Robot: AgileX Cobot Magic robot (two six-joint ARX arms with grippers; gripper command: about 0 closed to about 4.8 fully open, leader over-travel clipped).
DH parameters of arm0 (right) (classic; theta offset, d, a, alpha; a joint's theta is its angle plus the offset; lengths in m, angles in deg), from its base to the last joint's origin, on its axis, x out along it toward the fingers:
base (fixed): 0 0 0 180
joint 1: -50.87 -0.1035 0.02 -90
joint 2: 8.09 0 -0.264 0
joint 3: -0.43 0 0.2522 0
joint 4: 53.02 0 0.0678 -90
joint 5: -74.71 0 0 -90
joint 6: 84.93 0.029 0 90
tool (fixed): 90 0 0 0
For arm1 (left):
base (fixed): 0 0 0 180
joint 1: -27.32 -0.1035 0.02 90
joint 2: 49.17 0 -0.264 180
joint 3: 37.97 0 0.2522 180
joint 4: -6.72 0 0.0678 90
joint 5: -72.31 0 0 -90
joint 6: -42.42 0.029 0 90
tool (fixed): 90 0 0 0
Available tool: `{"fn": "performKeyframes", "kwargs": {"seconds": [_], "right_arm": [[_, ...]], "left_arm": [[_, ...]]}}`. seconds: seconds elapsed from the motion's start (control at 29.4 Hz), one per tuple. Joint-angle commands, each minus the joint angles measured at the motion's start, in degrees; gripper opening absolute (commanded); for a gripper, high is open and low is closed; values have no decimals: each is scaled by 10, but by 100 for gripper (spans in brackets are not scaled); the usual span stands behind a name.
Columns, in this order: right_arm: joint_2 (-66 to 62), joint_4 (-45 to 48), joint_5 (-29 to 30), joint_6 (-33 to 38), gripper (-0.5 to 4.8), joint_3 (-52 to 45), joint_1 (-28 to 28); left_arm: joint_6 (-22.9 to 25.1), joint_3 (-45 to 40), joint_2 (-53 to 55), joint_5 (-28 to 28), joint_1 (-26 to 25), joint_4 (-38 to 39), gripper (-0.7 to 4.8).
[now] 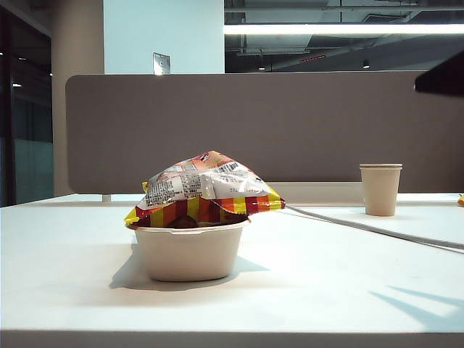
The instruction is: Pick up a bag of chips and put them in the box.
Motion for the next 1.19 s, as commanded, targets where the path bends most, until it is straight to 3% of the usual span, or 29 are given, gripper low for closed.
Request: {"fn": "performKeyframes", "kwargs": {"seconds": [0.03,0.31,0.55,0.85,1.19], "right_arm": [[1,14,-1,-2,103,-4,1],[1,8,-1,-21,71,-5,1],[1,-24,-1,-22,70,-5,1],[1,-80,-1,-21,48,-5,1],[1,-108,-1,-21,48,-5,1]], "left_arm": [[2,-17,0,12,0,-31,52],[2,-57,0,9,0,-64,52],[13,-79,0,-44,0,-66,52],[24,-96,0,-64,1,-64,52],[23,-110,0,-9,1,-51,52]]}}
